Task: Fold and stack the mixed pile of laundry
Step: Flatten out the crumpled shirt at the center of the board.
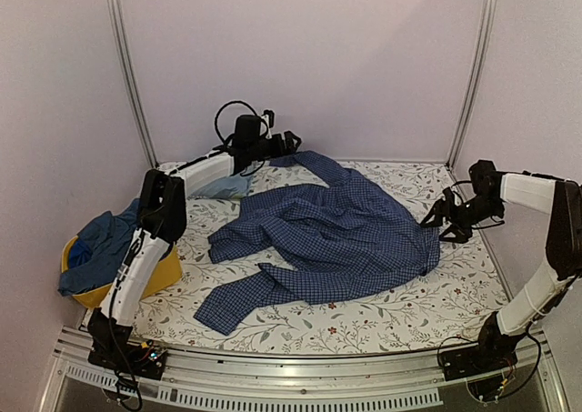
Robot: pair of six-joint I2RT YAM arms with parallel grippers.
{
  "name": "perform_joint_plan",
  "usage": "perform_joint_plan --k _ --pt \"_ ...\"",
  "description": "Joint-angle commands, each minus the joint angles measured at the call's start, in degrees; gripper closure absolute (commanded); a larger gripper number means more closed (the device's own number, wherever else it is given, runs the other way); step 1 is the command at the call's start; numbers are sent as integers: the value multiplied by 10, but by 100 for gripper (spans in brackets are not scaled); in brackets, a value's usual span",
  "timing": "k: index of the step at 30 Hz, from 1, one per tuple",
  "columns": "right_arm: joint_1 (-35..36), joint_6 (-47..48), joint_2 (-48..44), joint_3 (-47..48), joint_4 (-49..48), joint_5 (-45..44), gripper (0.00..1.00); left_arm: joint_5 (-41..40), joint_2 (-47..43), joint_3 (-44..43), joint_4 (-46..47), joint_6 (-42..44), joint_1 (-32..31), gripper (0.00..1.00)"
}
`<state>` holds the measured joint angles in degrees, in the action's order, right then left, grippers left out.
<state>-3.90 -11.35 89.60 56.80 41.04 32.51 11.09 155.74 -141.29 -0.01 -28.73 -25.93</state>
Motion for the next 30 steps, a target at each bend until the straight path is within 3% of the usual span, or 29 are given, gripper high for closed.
perform_joint_plan --k 1,4,8,11,21,25,30 --pt "-3 6 -34 93 -44 -22 20 -40 -167 118 -140 39 19 0" --pt "1 -9 -8 137 -78 -10 21 -44 -245 215 -215 49 23 0" --pt "50 -17 74 194 -77 23 31 23 -324 368 -236 68 8 0" --pt "95 -8 125 214 -69 29 33 39 -346 422 -274 106 -19 1" --pt "139 20 198 137 -75 62 41 89 -365 533 -358 125 -81 46" --pt "141 13 187 82 -59 58 43 75 -400 605 -392 108 -94 70" --pt "141 -8 123 1 -23 54 41 70 -483 734 -426 64 -94 79"
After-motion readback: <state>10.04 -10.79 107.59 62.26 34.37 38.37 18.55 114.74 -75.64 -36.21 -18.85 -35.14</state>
